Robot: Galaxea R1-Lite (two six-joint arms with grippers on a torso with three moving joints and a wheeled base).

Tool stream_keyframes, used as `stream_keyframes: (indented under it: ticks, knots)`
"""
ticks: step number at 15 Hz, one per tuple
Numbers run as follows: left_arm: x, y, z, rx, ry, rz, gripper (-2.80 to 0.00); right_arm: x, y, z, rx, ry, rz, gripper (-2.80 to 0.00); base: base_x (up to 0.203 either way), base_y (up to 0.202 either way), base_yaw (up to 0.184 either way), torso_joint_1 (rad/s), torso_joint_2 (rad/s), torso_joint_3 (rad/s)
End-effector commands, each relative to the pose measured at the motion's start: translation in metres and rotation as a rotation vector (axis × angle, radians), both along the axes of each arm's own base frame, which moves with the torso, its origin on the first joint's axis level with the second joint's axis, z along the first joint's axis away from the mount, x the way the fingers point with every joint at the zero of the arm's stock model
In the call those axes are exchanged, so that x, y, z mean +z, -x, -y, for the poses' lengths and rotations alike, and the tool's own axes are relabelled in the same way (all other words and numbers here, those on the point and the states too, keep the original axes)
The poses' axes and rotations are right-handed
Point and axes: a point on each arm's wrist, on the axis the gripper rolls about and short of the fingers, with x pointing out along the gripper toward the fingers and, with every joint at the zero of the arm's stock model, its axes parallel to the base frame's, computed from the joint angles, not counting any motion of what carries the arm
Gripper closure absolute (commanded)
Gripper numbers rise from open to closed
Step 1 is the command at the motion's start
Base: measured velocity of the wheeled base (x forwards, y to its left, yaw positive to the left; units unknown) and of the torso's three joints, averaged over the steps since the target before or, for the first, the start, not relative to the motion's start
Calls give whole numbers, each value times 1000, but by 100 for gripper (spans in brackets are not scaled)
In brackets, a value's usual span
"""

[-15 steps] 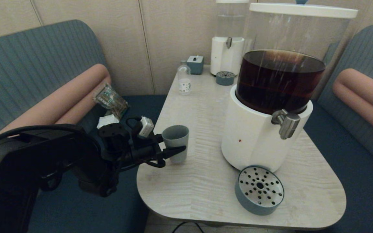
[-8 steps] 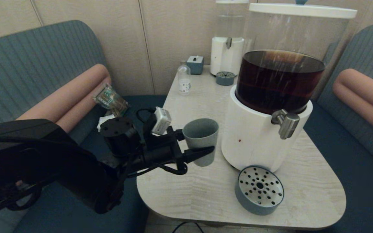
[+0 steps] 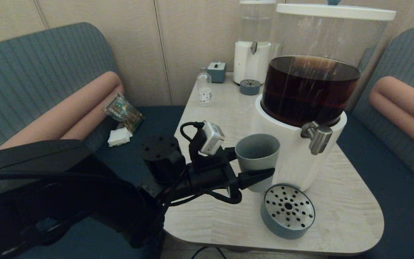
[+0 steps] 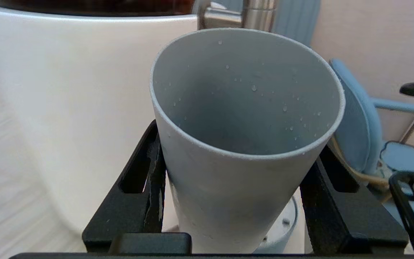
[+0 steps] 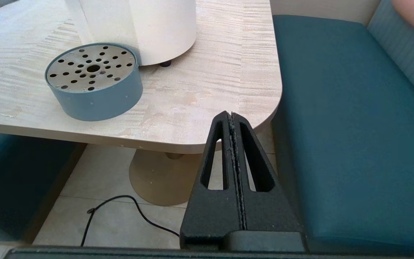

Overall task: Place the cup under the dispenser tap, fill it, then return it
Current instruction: Place it under the water dispenser

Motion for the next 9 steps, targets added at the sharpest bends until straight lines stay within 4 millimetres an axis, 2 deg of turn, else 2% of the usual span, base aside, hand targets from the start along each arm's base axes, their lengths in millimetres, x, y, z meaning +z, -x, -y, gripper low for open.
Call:
stream_keyframes:
  ticks: [1,5,9]
  knots:
    - [-12,-7,18,-18,6,-7,0,0,0,0,0,0,-1,0,0,0,0,0,0,0]
    - [-29,-12,51,-46,23,-16,0,0,0,0,1,0,-1,0,0,0,0,0,0,0]
    - [-49,-15,66,-62,10,-38,0,0,0,0,1,0,-1,0,0,0,0,0,0,0]
